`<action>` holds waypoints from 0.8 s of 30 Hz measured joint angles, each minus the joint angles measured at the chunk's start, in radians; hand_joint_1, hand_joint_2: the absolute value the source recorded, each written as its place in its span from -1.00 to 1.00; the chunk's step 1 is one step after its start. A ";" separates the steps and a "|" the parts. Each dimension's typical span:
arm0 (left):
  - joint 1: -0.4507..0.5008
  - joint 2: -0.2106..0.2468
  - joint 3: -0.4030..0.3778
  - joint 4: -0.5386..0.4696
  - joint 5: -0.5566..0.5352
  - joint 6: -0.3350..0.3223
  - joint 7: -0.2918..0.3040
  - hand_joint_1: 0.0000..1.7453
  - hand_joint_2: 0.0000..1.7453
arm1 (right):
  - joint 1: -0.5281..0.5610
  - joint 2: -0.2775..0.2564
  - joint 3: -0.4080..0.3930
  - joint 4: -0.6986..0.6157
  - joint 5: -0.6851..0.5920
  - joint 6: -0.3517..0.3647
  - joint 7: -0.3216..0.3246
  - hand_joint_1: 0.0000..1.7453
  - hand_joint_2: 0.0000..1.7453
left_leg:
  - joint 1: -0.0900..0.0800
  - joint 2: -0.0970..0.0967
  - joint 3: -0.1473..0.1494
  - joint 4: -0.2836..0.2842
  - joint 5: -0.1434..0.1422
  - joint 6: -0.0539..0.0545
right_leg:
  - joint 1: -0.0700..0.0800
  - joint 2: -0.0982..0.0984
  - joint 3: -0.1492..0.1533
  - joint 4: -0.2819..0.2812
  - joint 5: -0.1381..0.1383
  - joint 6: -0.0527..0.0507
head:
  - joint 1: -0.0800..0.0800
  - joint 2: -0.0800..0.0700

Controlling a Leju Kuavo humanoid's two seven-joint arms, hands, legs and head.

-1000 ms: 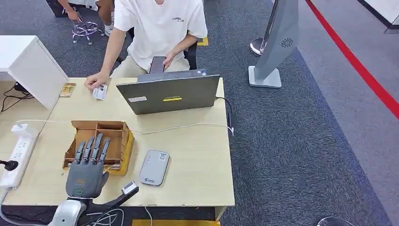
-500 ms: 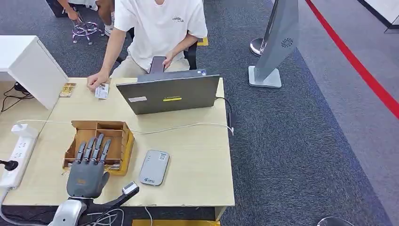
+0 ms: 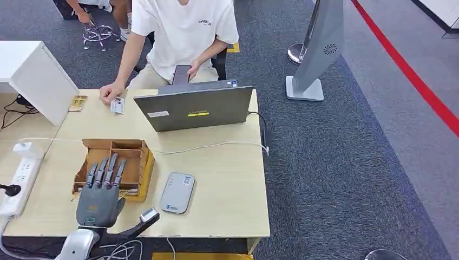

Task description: Pass the card to the sensor for recognition and then transmit it.

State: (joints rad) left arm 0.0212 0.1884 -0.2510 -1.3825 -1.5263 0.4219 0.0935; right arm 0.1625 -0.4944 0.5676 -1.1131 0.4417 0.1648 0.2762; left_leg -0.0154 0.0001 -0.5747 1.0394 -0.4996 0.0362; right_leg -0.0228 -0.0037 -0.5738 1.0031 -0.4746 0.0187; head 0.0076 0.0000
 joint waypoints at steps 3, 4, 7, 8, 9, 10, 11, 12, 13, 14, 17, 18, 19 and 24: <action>-0.001 -0.004 0.006 0.000 -0.002 0.000 0.001 -1.00 1.00 | 0.000 0.000 0.000 0.000 0.000 0.003 -0.001 -1.00 1.00 | 0.000 0.000 0.000 0.000 0.000 0.000 | 0.000 0.000 0.000 0.000 0.000 0.000 | 0.000 0.000; -0.002 -0.005 0.007 0.000 -0.003 0.000 0.002 -1.00 1.00 | 0.000 0.000 0.000 0.000 0.000 0.003 -0.001 -1.00 1.00 | 0.000 0.000 0.000 0.000 0.000 0.000 | 0.000 0.000 0.000 0.000 0.000 0.000 | 0.000 0.000; -0.004 -0.005 0.010 0.000 -0.003 0.000 0.004 -1.00 1.00 | -0.001 0.000 0.001 0.000 0.001 0.003 -0.001 -1.00 1.00 | 0.000 0.000 0.000 0.000 0.000 0.000 | 0.000 0.000 0.000 0.000 0.000 0.000 | 0.000 0.000; -0.005 -0.005 0.011 0.000 -0.003 0.000 0.004 -1.00 1.00 | -0.001 0.000 0.001 0.000 0.001 0.003 -0.001 -1.00 1.00 | 0.000 0.000 0.000 0.000 0.000 0.000 | 0.000 0.000 0.000 0.000 0.000 0.000 | 0.000 0.000; -0.006 -0.005 0.011 0.000 -0.003 0.000 0.004 -1.00 1.00 | -0.001 0.000 0.001 0.000 0.001 0.003 -0.001 -1.00 1.00 | 0.000 0.000 0.000 0.000 0.000 0.000 | 0.000 0.000 0.000 0.000 0.000 0.000 | 0.000 0.000; -0.007 -0.005 0.011 0.000 -0.003 0.000 0.004 -1.00 1.00 | -0.001 0.000 0.001 0.000 0.001 0.003 -0.001 -1.00 1.00 | 0.000 0.000 0.000 0.000 0.000 0.000 | 0.000 0.000 0.000 0.000 0.000 0.000 | 0.000 0.000; -0.008 -0.005 0.012 0.000 -0.003 0.000 0.004 -1.00 1.00 | -0.002 0.000 0.001 0.000 0.001 0.003 -0.001 -1.00 1.00 | 0.000 0.000 0.000 0.000 0.000 0.000 | 0.000 0.000 0.000 0.000 0.000 0.000 | 0.000 0.000; -0.008 -0.005 0.012 0.000 -0.003 0.000 0.004 -1.00 1.00 | -0.002 0.000 0.001 0.000 0.001 0.003 -0.001 -1.00 1.00 | 0.000 0.000 0.000 0.000 0.000 0.000 | 0.000 0.000 0.000 0.000 0.000 0.000 | 0.000 0.000; -0.009 -0.006 0.012 0.000 -0.003 0.000 0.004 -1.00 1.00 | -0.002 0.000 0.001 0.000 0.001 0.003 -0.001 -1.00 1.00 | 0.000 0.000 0.000 0.000 0.000 0.000 | 0.000 0.000 0.000 0.000 0.000 0.000 | 0.000 0.000; -0.009 -0.006 0.012 0.001 -0.003 0.000 0.004 -1.00 1.00 | -0.003 0.000 0.001 0.000 0.001 0.003 -0.001 -1.00 1.00 | 0.000 0.000 0.000 0.000 0.000 0.000 | 0.000 0.000 0.000 0.000 0.000 0.000 | 0.000 0.000; -0.012 -0.009 0.012 0.004 -0.003 -0.001 0.004 -1.00 1.00 | -0.004 0.000 0.002 0.001 0.003 0.006 -0.002 -1.00 1.00 | 0.000 0.000 0.000 0.000 0.000 0.000 | 0.000 0.000 0.000 0.000 0.000 0.000 | 0.000 0.000; -0.012 -0.010 0.013 0.006 -0.003 -0.002 0.004 -1.00 1.00 | -0.005 0.000 0.002 0.002 0.003 0.008 -0.004 -1.00 1.00 | 0.000 0.000 0.000 0.000 0.000 0.000 | 0.000 0.000 0.000 0.000 0.000 0.000 | 0.000 0.000; -0.012 -0.010 0.013 0.006 -0.003 -0.003 0.004 -1.00 1.00 | -0.005 0.000 0.003 0.002 0.003 0.009 -0.005 -1.00 1.00 | 0.000 0.000 0.000 0.000 0.000 0.000 | 0.000 0.000 0.000 0.000 0.000 0.000 | 0.000 0.000; -0.013 -0.010 0.013 0.010 -0.003 -0.004 0.004 -1.00 1.00 | -0.006 0.000 0.005 0.005 0.005 0.010 -0.006 -1.00 1.00 | 0.000 0.000 0.000 0.000 0.000 0.000 | 0.000 0.000 0.000 0.000 0.000 0.000 | 0.000 0.000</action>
State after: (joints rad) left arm 0.0081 0.1785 -0.2384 -1.3729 -1.5290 0.4181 0.0973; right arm 0.1569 -0.4940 0.5730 -1.1086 0.4471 0.1751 0.2705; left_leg -0.0154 0.0001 -0.5746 1.0394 -0.4996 0.0362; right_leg -0.0228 -0.0037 -0.5738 1.0031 -0.4746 0.0187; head 0.0080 0.0000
